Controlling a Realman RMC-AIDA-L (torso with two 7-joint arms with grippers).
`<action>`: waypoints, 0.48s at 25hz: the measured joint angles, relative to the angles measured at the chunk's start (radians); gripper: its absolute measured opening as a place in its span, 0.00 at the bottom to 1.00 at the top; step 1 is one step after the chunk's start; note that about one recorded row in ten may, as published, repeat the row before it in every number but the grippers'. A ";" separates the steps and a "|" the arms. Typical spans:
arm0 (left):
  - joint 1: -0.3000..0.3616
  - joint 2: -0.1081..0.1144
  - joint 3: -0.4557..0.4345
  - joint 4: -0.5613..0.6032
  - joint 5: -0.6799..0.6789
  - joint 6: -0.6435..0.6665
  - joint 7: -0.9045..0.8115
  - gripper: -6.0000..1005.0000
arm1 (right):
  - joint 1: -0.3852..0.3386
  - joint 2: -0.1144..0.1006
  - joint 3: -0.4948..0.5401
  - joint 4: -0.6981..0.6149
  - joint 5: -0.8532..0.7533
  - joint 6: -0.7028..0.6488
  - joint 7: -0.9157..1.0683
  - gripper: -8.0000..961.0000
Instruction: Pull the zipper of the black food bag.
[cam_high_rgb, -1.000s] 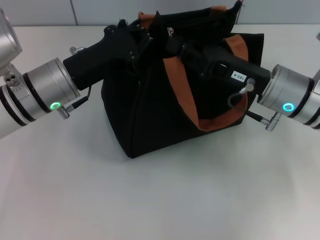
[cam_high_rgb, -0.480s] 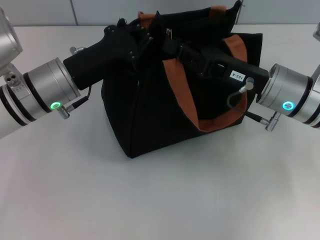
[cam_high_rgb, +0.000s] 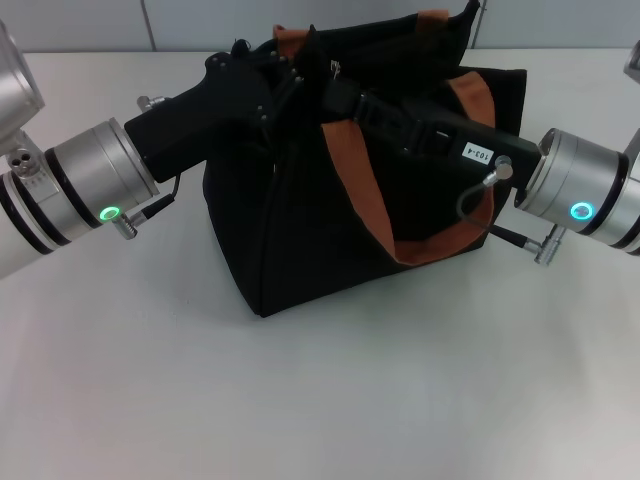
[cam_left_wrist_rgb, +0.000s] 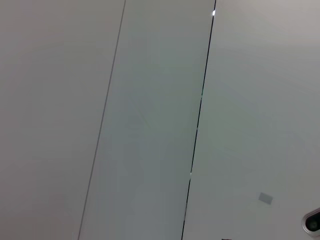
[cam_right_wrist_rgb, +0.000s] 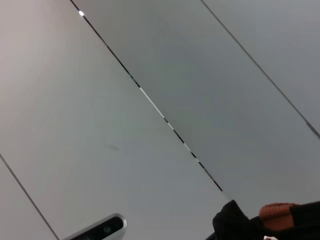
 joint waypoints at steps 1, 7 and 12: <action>0.000 0.000 0.000 0.000 0.000 0.000 0.000 0.03 | -0.001 0.000 0.000 0.000 0.000 0.003 0.001 0.28; 0.001 0.000 0.000 0.000 0.000 0.000 0.000 0.03 | -0.008 0.000 0.000 -0.007 0.003 0.020 0.015 0.31; 0.001 0.000 0.000 0.000 0.000 0.000 0.000 0.03 | -0.007 -0.001 -0.010 -0.021 -0.001 0.063 0.060 0.33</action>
